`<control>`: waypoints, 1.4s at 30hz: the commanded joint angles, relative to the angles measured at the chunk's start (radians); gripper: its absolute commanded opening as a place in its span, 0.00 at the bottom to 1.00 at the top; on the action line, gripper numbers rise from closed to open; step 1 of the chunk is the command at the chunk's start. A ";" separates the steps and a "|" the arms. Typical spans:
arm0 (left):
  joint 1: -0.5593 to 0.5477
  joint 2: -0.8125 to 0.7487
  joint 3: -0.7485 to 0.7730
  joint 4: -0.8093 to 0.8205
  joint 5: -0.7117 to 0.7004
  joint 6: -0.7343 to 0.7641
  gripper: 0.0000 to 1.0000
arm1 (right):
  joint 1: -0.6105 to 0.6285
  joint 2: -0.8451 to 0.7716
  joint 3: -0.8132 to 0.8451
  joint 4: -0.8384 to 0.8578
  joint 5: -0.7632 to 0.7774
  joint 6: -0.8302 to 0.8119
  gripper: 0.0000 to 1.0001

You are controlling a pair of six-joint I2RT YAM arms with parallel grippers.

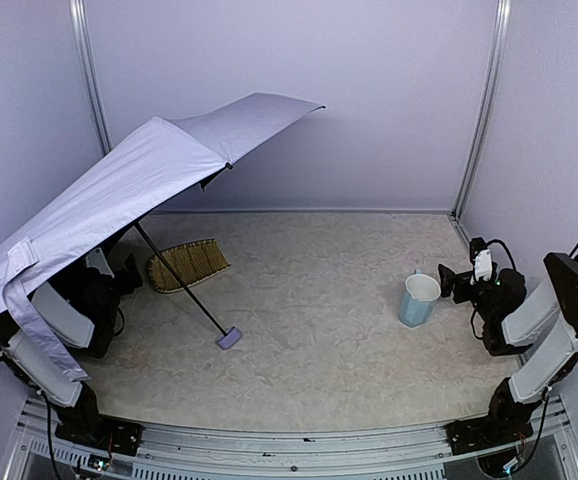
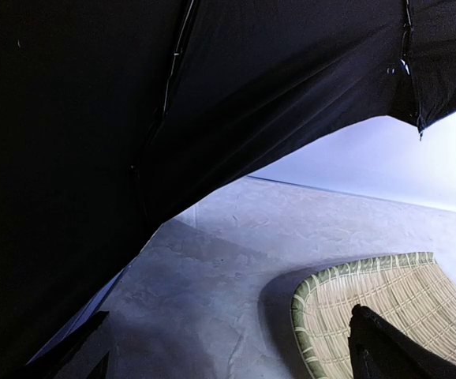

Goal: Put away the umbrella

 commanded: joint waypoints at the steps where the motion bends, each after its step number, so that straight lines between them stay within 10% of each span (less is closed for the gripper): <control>1: 0.005 -0.005 0.011 0.027 0.021 0.010 0.99 | 0.008 -0.013 0.011 0.026 0.001 -0.009 1.00; 6: 0.024 -0.013 0.012 0.023 0.064 0.002 0.99 | 0.000 -0.027 0.014 0.023 -0.014 0.000 1.00; 12: -0.030 -0.165 0.115 -0.254 -0.158 -0.013 0.99 | 0.012 -0.318 0.316 -0.561 -0.226 0.135 0.85; 16: -0.047 -0.271 0.222 -0.552 -0.203 -0.099 0.98 | 0.310 -0.286 0.542 -0.834 -0.213 0.070 0.82; 24: -0.068 -0.364 0.267 -0.661 -0.138 -0.146 0.98 | 0.916 0.254 1.048 -0.975 -0.305 0.131 0.89; 31: -0.085 -0.347 0.280 -0.710 -0.142 -0.161 0.98 | 1.042 0.791 1.702 -1.160 -0.405 0.199 0.89; 35: -0.089 -0.347 0.276 -0.708 -0.136 -0.160 0.98 | 1.060 0.903 1.813 -1.171 -0.422 0.239 0.86; 39: -0.090 -0.336 0.280 -0.705 -0.120 -0.157 0.99 | 1.072 0.923 1.772 -1.107 -0.447 0.290 0.65; 42: -0.092 -0.331 0.282 -0.702 -0.097 -0.160 0.98 | 1.079 0.942 1.756 -1.085 -0.431 0.318 0.28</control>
